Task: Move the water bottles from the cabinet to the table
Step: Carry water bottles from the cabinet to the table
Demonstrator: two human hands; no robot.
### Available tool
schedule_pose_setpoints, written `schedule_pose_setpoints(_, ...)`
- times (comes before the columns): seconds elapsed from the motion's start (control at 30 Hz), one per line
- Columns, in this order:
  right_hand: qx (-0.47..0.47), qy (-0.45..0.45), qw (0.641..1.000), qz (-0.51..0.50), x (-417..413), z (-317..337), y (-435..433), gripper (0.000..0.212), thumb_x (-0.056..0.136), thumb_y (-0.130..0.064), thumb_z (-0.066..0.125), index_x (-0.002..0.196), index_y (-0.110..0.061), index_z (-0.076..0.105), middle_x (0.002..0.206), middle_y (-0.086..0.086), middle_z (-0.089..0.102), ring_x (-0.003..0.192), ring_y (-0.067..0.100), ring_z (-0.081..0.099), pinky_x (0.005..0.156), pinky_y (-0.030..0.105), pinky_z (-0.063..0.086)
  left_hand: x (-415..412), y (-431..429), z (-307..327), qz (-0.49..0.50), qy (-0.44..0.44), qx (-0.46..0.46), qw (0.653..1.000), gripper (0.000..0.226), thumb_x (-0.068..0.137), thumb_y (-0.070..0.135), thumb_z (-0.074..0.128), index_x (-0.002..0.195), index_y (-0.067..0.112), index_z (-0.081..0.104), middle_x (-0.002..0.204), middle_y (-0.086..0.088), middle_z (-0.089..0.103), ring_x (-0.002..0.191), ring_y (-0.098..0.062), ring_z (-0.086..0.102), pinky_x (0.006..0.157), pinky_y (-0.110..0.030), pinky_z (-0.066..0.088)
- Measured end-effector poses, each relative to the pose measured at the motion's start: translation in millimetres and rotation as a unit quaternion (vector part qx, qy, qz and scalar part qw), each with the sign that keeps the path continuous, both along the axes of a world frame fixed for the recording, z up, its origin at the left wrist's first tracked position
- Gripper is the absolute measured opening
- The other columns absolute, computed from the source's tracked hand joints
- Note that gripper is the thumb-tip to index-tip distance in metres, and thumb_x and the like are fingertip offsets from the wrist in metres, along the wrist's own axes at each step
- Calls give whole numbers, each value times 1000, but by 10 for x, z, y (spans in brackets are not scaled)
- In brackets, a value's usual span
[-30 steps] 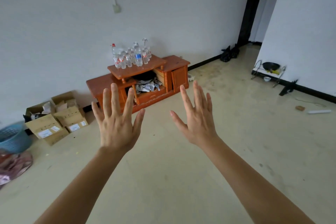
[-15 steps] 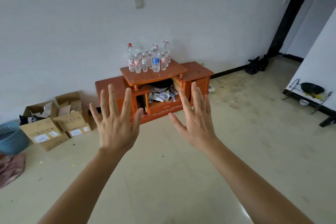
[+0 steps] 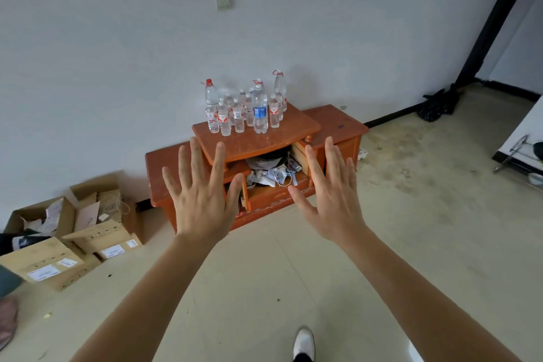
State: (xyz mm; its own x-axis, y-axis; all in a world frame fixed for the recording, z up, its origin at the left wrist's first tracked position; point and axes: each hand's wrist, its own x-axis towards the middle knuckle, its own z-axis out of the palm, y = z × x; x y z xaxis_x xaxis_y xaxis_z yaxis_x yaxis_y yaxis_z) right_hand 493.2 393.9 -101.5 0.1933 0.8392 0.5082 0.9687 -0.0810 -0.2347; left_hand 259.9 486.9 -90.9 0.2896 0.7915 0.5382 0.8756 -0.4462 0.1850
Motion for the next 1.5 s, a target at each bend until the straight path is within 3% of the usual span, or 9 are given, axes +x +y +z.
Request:
schedule_pose_setpoints(0.13, 9, 20, 1000, 13, 397, -187, 976, 80, 99, -69, 36, 163, -30, 9, 171, 12, -2, 157, 32, 6, 123, 50, 3, 372, 910, -151, 11, 21, -3, 1000, 67, 103, 65, 16, 161, 35, 2, 169, -10, -2, 155, -33, -2, 120, -67, 7)
schedule_pose_setpoints(0.4, -14, 54, 998, 42, 1325, -59, 2982, 84, 97, -73, 24, 161, -33, -13, 170, 9, -15, 157, 33, -1, 125, 56, 4, 1155, 2763, 68, 37, 75, -13, 996, 67, 102, 66, 11, 160, 35, -2, 169, -10, -7, 156, -34, -4, 120, -67, 6)
schedule_pose_setpoints(0.6, -67, 71, 993, 63, 1689, -222, 4106, 90, 96, -72, 32, 159, -33, -20, 168, 7, -21, 157, 32, -2, 125, 54, 2, 1475, 3778, -172, 59, 75, -61, 994, 68, 101, 67, 10, 159, 37, -11, 169, -9, -11, 155, -33, -8, 120, -66, 5)
schedule_pose_setpoints(0.8, -117, 71, 990, 43, 2058, -613, 5218, 95, 97, -69, 40, 158, -32, -23, 168, 7, -23, 157, 32, -2, 125, 52, 6, 1777, 5010, -522, 44, 85, -106, 990, 70, 102, 65, 16, 161, 33, -2, 168, -12, -8, 155, -35, -4, 120, -67, 6)
schedule_pose_setpoints(1.0, -170, 79, 982, 0, 2538, -703, 6522, 102, 94, -66, 49, 155, -37, -28, 168, 9, -22, 156, 37, 4, 124, 55, 18, 2290, 6500, -574, -11, 55, -147, 988, 71, 100, 66, 11, 158, 37, -15, 165, -5, -27, 154, -29, -18, 123, -61, 2)
schedule_pose_setpoints(1.2, -155, 124, 978, -65, 2968, -757, 7520, 103, 75, -95, 12, 156, -41, -22, 170, 5, -15, 156, 34, 11, 118, 55, 27, 2910, 7703, -518, -89, 44, -160, 982, 71, 96, 71, 2, 157, 39, -18, 165, 0, -29, 154, -26, -17, 124, -54, -1)
schedule_pose_setpoints(1.3, -170, 146, 972, -68, 3150, -992, 7806, 103, 76, -94, 16, 157, -41, -20, 170, 4, -11, 155, 35, 15, 117, 54, 28, 3275, 8083, -666, -98, 29, -186, 977, 71, 97, 70, 7, 156, 39, -17, 167, -1, -22, 156, -28, -10, 124, -53, 2)
schedule_pose_setpoints(1.4, -197, 155, 967, -53, 3343, -1233, 8081, 102, 80, -88, 27, 155, -41, -23, 170, 5, -11, 156, 34, 15, 118, 52, 27, 3604, 8355, -875, -112, 32, -203, 972, 72, 91, 75, -5, 153, 44, -24, 168, -2, -17, 156, -29, -5, 123, -53, 5)
schedule_pose_setpoints(1.5, -241, 168, 956, -21, 3583, -1487, 8439, 104, 89, -75, 48, 154, -39, -26, 170, 8, -10, 156, 32, 12, 121, 50, 24, 3886, 8601, -1127, -104, 47, -225, 968, 68, 100, 67, 15, 151, 47, -24, 169, -2, -14, 156, -28, -5, 122, -52, 3)
